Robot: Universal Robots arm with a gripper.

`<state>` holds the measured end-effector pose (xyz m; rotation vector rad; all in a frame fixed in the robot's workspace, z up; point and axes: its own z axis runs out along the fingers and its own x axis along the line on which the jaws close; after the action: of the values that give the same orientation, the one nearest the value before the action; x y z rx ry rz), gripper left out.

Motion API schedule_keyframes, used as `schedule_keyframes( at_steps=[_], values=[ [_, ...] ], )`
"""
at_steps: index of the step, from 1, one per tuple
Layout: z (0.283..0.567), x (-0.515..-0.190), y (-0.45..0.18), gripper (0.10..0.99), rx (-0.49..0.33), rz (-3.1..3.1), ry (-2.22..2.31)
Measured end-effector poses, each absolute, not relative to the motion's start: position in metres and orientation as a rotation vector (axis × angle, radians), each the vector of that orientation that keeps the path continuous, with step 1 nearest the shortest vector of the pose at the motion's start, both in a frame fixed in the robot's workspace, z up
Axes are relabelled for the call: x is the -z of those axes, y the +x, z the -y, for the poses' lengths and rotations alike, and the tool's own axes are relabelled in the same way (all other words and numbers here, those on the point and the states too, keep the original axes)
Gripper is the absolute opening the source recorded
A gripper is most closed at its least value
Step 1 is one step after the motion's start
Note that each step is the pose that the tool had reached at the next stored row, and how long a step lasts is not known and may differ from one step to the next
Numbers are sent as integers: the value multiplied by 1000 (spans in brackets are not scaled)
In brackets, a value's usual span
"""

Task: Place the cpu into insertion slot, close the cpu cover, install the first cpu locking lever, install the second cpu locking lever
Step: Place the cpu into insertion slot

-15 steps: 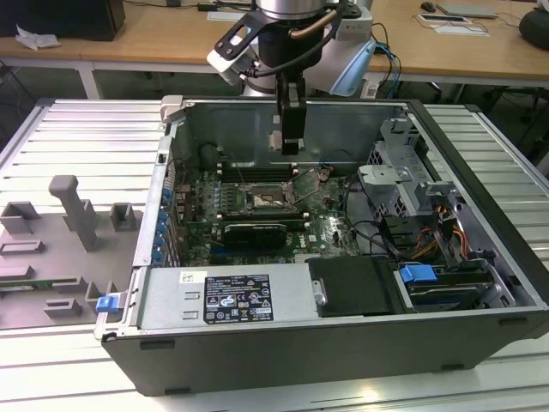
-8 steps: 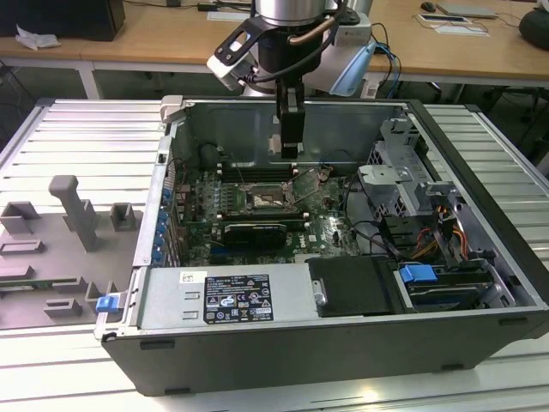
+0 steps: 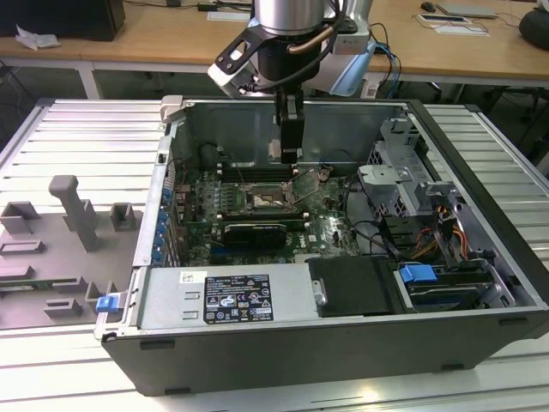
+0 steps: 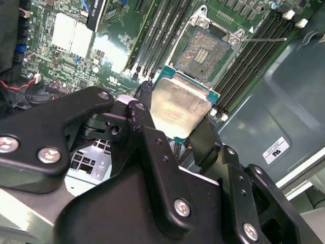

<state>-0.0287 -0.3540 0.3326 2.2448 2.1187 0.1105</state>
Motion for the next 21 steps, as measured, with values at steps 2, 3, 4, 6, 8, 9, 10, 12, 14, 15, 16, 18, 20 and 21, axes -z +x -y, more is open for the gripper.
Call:
schedule_keyframes(
  at_steps=[2,3,4,6,8,9,10,12,14,15,16,18,20,21],
  values=[
    [354,-331,-29,545,-110,-2119,2245],
    [354,-331,-29,545,-110,-2119,2245],
    [354,-329,-29,545,-110,-2119,2245],
    [354,-327,-29,545,-110,-2119,2245],
    [354,-325,-29,545,-110,-2119,2245],
    [354,-323,-29,545,-111,-2120,2244],
    [354,-322,-29,545,-111,-2122,2243],
    [354,-320,-29,545,-113,-2134,2234],
    [354,-318,-29,545,-113,-2137,2231],
    [354,-316,-29,545,-113,-2138,2231],
    [354,-316,-29,545,-113,-2138,2231],
    [354,-313,-29,545,-113,-2138,2231],
    [354,-311,-29,545,-113,-2138,2231],
    [354,-310,-29,545,-113,-2138,2231]
  ],
)
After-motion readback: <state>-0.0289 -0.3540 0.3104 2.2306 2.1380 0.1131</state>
